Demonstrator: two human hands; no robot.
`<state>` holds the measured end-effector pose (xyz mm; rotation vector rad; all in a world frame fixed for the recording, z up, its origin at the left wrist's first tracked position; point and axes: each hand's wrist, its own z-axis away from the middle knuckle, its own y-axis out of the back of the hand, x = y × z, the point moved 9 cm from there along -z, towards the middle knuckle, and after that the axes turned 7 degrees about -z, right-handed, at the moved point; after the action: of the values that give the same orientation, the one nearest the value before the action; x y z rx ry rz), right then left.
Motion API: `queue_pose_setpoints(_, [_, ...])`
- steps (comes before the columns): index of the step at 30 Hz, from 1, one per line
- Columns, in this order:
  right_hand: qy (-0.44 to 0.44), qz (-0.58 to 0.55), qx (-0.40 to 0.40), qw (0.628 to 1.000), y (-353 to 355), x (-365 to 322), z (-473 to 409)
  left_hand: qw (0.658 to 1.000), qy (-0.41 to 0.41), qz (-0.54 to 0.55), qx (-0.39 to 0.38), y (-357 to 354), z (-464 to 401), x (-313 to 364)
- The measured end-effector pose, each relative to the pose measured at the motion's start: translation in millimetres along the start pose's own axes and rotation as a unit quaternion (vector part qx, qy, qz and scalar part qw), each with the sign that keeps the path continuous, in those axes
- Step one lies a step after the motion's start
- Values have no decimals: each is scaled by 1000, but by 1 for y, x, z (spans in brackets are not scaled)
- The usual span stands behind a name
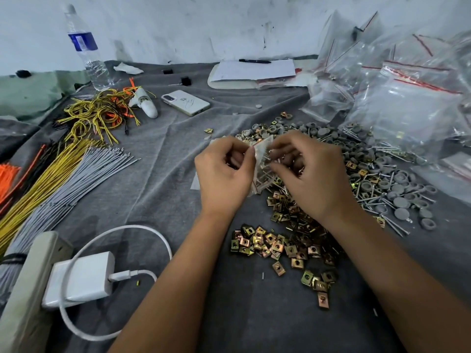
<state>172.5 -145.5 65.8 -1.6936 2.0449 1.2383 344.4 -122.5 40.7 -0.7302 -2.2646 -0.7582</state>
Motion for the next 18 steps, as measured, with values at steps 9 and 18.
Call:
queue_pose_setpoints(9, [-47,132,-39,989,-2,18,3,995,76,50,38,11,-2,-9])
queue_pose_setpoints(18, [-71,294,-207,931,-42,28,12,984,127,87,88,20,-2,-23])
